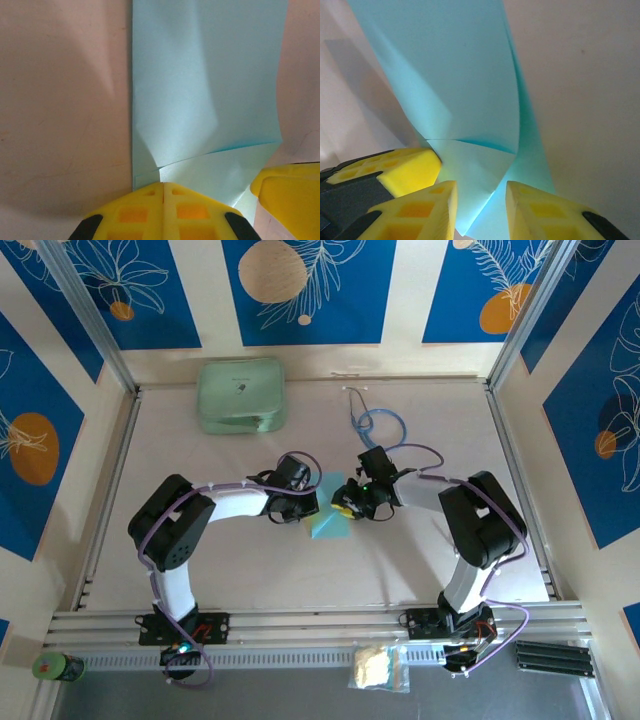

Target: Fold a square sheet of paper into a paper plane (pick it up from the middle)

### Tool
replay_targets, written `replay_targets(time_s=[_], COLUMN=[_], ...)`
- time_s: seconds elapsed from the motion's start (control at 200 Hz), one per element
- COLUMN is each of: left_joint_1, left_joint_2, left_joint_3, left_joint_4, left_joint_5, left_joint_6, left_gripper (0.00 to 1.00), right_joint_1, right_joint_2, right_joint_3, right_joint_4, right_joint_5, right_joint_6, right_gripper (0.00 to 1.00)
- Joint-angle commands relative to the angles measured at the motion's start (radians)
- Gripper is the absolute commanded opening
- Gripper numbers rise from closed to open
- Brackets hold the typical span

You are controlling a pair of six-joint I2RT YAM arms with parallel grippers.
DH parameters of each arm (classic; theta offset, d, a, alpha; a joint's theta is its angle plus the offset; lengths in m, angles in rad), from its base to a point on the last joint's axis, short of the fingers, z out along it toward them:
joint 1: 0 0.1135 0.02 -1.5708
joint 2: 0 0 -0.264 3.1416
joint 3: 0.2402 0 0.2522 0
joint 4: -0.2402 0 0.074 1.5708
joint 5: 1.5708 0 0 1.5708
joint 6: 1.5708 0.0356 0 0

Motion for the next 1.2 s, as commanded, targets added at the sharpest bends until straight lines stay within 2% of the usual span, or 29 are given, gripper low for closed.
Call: replay_targets(time_s=[0.0,0.195,0.5,1.196], left_joint_1=[0.010,0.011,0.014,0.027], left_joint_2=[0.009,0.006,0.003,-0.019], left_joint_3=[-0.033,-0.039,-0.050,-0.057], left_joint_4=[-0.048,-0.044,-0.019,0.012], left_joint_5=[-0.012,-0.013,-0.002,0.033], left_joint_6=[-0.004,-0.005,-0.013,-0.030], left_gripper=[0.05,0.05,0.05,0.09], right_joint_1=[0.013,0.018,0.024,0.042], right_joint_2=[0.024,0.032,0.013,0.047], right_joint_3=[0.028,0.013,-0.029,-0.032], right_joint_4=[-0.009,0.016,0.113,0.089], right_joint_5=[-0.017,-0.036,-0.106,-0.162], right_joint_6=[-0.017,-0.008,-0.019,-0.025], right_gripper=[0.31,0.30,0.23,0.14])
